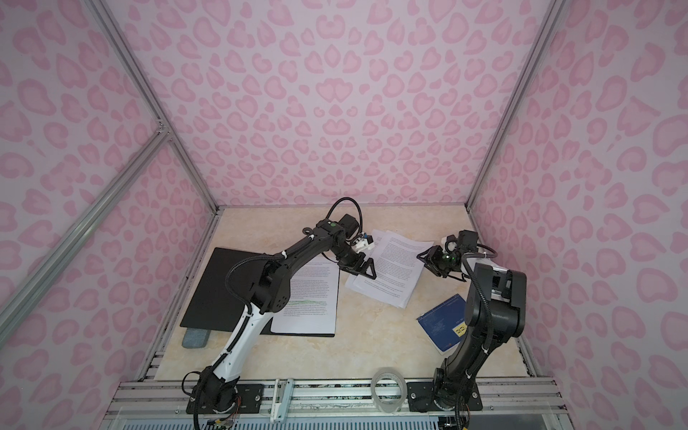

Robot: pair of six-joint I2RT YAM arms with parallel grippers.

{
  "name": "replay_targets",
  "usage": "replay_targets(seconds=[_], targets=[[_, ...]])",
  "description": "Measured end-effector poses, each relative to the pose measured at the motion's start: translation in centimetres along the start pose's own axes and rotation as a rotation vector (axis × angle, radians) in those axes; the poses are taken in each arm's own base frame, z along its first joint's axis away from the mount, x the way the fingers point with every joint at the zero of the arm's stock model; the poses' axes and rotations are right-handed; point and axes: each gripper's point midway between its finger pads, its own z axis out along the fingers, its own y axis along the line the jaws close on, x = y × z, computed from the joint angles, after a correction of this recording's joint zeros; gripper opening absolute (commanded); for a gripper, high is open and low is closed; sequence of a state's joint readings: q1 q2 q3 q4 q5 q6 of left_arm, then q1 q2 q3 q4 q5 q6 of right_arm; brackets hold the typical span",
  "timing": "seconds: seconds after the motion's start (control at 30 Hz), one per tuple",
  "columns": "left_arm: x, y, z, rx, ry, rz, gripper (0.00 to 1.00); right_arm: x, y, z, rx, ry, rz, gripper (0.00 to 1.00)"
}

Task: Put the files into the folder
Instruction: 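Pinch the top printed sheet's edge and lift it upright with the right gripper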

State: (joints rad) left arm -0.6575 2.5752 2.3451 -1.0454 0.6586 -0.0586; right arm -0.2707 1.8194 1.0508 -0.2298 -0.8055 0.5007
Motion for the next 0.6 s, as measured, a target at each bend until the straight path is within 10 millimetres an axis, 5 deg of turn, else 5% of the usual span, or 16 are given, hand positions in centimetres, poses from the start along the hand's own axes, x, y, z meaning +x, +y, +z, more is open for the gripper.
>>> replay_targets(seconds=[0.6], targets=[[-0.2,-0.6,-0.5,0.012,-0.012,0.006,0.98,1.9,-0.4,0.3,-0.037,0.025,0.001,0.35]])
